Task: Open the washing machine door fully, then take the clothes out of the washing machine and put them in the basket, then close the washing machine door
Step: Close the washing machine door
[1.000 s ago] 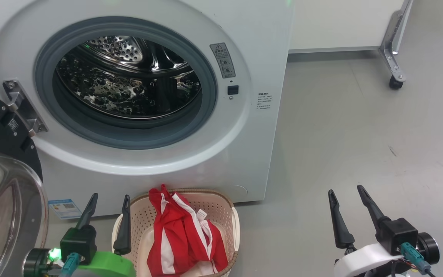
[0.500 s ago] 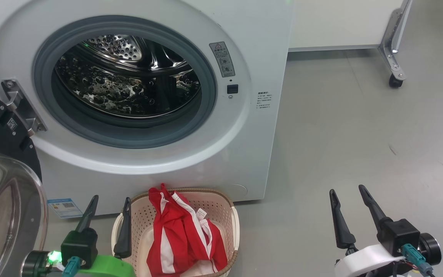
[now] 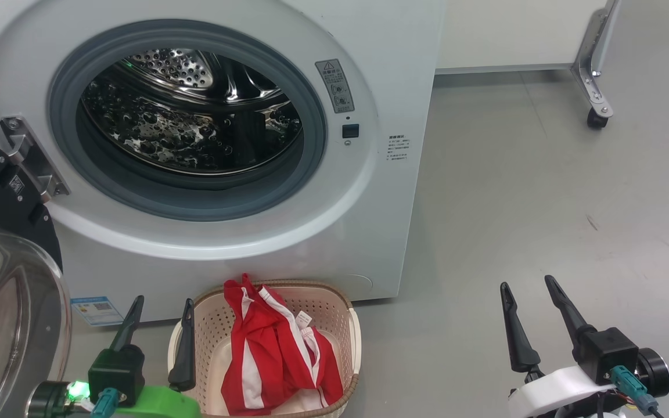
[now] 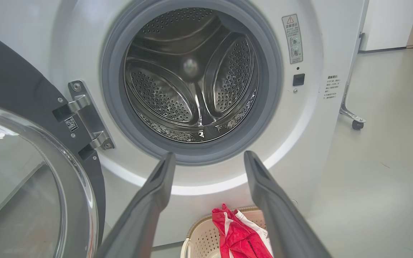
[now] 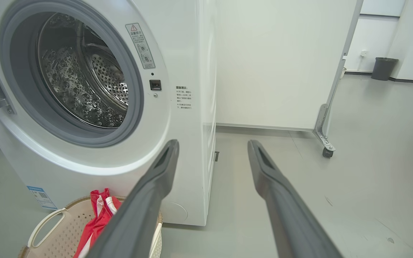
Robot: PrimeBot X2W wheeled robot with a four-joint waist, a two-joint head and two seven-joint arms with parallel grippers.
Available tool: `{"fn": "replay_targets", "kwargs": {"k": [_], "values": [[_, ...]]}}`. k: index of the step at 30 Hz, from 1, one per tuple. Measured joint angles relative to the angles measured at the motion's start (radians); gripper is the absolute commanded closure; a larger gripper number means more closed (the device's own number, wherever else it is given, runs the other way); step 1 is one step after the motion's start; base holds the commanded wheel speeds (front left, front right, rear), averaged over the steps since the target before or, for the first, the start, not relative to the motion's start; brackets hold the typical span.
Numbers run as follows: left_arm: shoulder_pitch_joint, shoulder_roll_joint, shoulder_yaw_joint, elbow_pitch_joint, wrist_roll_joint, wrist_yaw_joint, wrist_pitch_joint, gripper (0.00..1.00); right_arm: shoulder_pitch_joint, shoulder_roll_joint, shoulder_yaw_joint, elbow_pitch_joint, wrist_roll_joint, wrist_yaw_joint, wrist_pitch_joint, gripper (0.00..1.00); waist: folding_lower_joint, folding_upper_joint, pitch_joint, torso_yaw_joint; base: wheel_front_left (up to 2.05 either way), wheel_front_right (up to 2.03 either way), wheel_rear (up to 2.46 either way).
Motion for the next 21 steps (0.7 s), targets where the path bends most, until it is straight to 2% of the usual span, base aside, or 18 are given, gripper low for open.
{"fn": "replay_targets", "kwargs": {"k": [21], "values": [[0.015, -0.002, -0.005, -0.049, 0.009, 0.004, 0.025, 0.00, 0.000, -0.002, -0.002, -0.014, 0.000, -0.007, 0.009, 0.00, 0.0000, 0.0000, 0.000, 0.002, -0.92, 0.92, 0.00]]}}
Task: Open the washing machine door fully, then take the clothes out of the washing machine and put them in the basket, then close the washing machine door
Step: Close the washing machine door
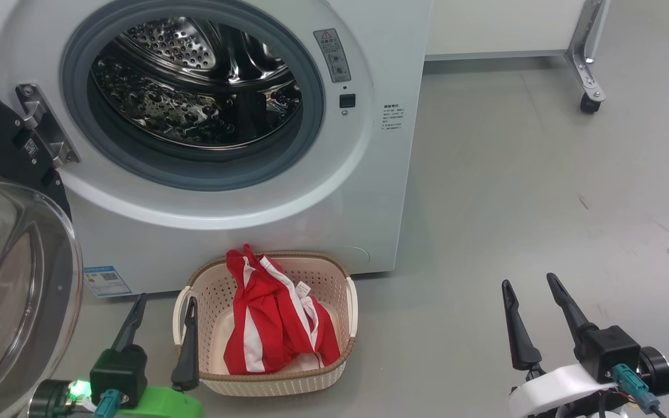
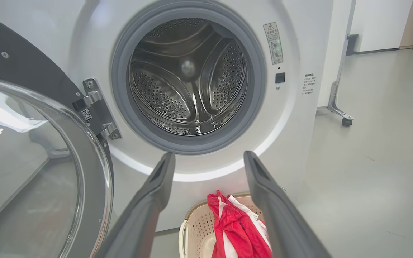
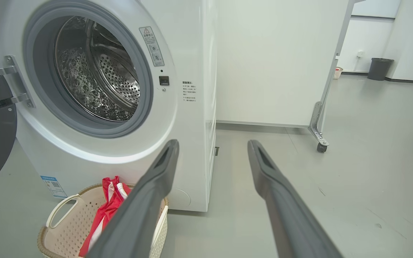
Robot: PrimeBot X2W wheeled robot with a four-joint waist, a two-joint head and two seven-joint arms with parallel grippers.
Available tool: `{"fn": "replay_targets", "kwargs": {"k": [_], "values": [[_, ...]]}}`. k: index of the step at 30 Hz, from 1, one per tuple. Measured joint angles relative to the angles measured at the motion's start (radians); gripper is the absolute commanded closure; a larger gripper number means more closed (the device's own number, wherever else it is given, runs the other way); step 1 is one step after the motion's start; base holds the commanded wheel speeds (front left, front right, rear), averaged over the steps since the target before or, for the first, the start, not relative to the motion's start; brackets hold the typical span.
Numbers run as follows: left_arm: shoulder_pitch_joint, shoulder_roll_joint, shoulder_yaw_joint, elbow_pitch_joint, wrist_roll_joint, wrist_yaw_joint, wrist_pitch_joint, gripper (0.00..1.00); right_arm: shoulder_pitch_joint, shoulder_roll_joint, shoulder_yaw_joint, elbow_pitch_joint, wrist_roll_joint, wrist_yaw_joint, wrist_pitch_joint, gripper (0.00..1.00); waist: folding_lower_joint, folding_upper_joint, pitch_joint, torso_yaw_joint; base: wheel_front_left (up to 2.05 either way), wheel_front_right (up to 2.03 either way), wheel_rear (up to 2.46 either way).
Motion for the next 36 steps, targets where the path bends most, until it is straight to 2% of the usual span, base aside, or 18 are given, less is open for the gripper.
{"fn": "replay_targets", "kwargs": {"k": [16, 36], "values": [[0.001, -0.001, 0.010, -0.013, 0.002, 0.004, 0.001, 0.00, 0.000, 0.000, -0.002, -0.002, 0.000, 0.000, 0.000, 0.00, 0.0000, 0.0000, -0.007, -0.001, -0.62, 0.62, 0.00], [0.005, -0.002, 0.010, -0.029, 0.009, 0.004, 0.013, 0.00, 0.001, 0.000, -0.008, -0.004, 0.000, -0.009, 0.000, 0.00, 0.0000, 0.0000, -0.013, 0.003, -0.05, 0.05, 0.00]]}}
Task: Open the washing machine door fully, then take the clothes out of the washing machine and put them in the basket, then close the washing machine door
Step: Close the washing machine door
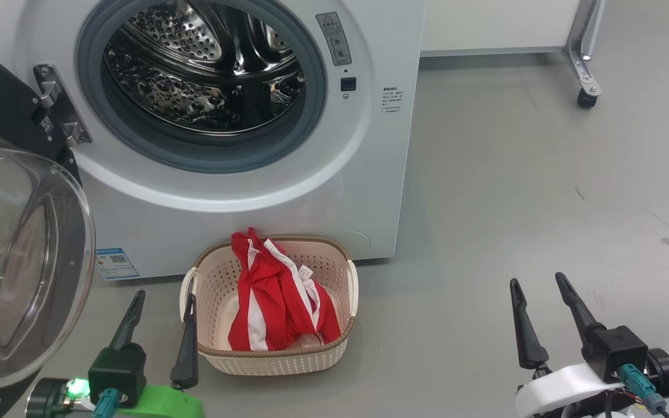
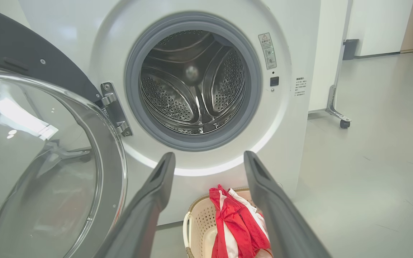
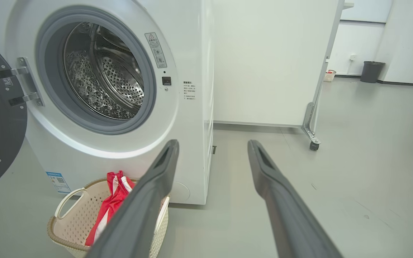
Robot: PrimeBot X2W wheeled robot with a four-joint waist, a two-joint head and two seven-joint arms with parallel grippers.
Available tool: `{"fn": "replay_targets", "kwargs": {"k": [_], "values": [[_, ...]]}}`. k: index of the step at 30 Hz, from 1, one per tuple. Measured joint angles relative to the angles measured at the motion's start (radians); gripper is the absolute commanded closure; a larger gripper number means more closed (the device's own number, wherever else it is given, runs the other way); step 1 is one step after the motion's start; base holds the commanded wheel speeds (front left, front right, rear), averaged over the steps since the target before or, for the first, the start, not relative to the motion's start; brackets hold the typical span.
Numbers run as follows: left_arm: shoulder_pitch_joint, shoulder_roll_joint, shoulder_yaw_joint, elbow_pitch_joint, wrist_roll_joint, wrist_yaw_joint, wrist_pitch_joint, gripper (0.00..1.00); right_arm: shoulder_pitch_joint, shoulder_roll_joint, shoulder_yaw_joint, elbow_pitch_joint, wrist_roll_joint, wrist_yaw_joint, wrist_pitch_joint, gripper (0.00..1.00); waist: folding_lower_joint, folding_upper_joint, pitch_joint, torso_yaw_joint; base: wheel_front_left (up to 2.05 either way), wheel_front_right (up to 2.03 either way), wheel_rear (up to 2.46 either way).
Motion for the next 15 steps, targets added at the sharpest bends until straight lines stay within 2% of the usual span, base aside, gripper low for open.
{"fn": "replay_targets", "kwargs": {"k": [5, 15], "values": [[0.000, -0.004, -0.005, -0.001, 0.006, 0.000, 0.004, 0.00, 0.018, -0.007, -0.012, -0.005, 0.000, -0.001, 0.000, 0.00, 0.0000, 0.0000, 0.000, 0.019, 0.00, 0.00, 0.00], [0.000, -0.010, -0.010, -0.001, 0.008, 0.000, 0.010, 0.00, 0.023, -0.018, -0.020, -0.018, 0.000, -0.001, 0.000, 0.00, 0.0000, 0.0000, 0.001, 0.106, 0.00, 0.00, 0.00]]}}
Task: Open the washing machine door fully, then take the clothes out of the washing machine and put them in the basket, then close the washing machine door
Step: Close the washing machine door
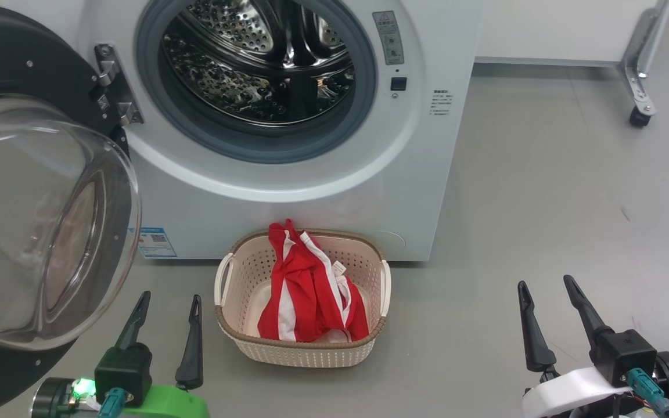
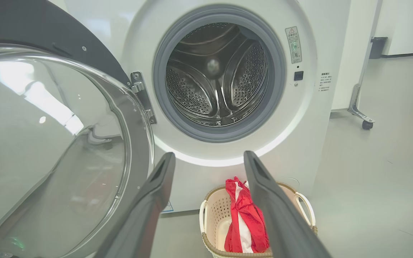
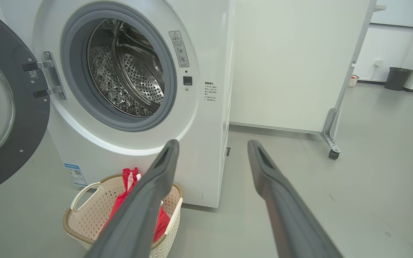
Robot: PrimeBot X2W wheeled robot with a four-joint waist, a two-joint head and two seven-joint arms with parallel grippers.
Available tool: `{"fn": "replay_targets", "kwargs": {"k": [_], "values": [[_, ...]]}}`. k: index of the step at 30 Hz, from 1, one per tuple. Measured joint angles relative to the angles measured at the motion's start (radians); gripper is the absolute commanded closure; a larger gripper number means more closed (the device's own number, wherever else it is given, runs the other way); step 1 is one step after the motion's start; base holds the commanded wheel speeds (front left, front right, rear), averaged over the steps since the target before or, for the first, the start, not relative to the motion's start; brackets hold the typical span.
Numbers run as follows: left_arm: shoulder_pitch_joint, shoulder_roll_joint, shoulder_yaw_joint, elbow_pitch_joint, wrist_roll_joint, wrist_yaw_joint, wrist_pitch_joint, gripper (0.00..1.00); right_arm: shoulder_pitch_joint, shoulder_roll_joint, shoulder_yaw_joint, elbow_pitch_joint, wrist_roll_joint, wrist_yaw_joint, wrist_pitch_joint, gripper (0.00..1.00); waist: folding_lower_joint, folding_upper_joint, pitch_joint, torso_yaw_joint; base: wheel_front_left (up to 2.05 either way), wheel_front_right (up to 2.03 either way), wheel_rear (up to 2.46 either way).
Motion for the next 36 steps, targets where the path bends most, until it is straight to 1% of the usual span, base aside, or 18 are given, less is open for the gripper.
{"fn": "replay_targets", "kwargs": {"k": [9, 27, 32, 36], "values": [[0.000, -0.001, 0.007, -0.003, 0.004, 0.000, 0.000, 0.00, 0.000, 0.000, 0.004, -0.012, 0.002, 0.000, 0.000, 0.00, 0.0000, 0.0000, 0.006, 0.109, 0.00, 0.00, 0.00], [0.000, -0.006, 0.012, -0.002, 0.004, 0.002, -0.002, 0.00, 0.000, -0.001, 0.006, -0.021, 0.002, 0.000, 0.000, 0.00, 0.0000, 0.0000, 0.021, 0.351, 0.00, 0.00, 0.00], [0.000, -0.007, 0.030, -0.003, 0.003, 0.002, -0.002, 0.00, 0.000, 0.001, 0.018, -0.021, 0.001, 0.000, 0.009, 0.00, 0.0000, 0.0000, 0.023, 0.401, 0.00, 0.00, 0.00], [0.001, -0.008, 0.046, -0.004, 0.000, 0.002, -0.007, 0.00, -0.001, 0.004, 0.033, -0.021, 0.000, 0.001, 0.011, 0.00, 0.0000, 0.0000, 0.025, 0.420, 0.00, 0.00, 0.00]]}}
